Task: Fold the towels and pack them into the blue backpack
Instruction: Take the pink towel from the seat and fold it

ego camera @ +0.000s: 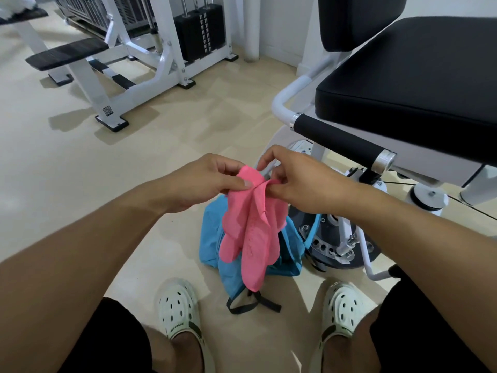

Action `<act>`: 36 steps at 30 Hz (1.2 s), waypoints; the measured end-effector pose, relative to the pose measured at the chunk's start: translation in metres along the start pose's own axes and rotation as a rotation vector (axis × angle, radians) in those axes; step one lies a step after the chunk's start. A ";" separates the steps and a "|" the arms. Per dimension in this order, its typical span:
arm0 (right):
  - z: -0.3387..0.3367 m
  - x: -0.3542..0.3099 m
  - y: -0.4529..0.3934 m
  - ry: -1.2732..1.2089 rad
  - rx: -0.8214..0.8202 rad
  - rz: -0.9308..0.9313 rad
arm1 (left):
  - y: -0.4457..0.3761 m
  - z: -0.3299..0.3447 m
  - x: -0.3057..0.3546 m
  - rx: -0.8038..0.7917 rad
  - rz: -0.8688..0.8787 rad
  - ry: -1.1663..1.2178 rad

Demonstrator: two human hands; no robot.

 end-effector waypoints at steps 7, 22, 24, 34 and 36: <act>0.005 0.001 -0.001 -0.039 -0.084 0.015 | 0.003 0.005 -0.001 -0.035 -0.031 -0.019; -0.013 0.004 -0.001 -0.012 0.223 0.111 | -0.007 -0.012 -0.010 0.287 -0.053 0.299; -0.010 0.001 -0.001 -0.053 0.178 0.074 | -0.007 -0.011 -0.010 0.288 -0.052 0.302; -0.003 -0.008 0.000 -0.190 0.061 0.053 | -0.008 0.001 -0.010 0.177 -0.072 0.317; -0.005 -0.008 0.000 -0.187 0.045 0.063 | -0.009 0.001 -0.009 0.195 -0.070 0.314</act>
Point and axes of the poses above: each hand's wrist, its own y-axis away from the middle knuckle, its own z-axis out of the palm, x = y × z, the point moved 4 cm from there along -y, towards the middle knuckle, and after that the axes turned 15 degrees about -z, right-handed, at the moved point
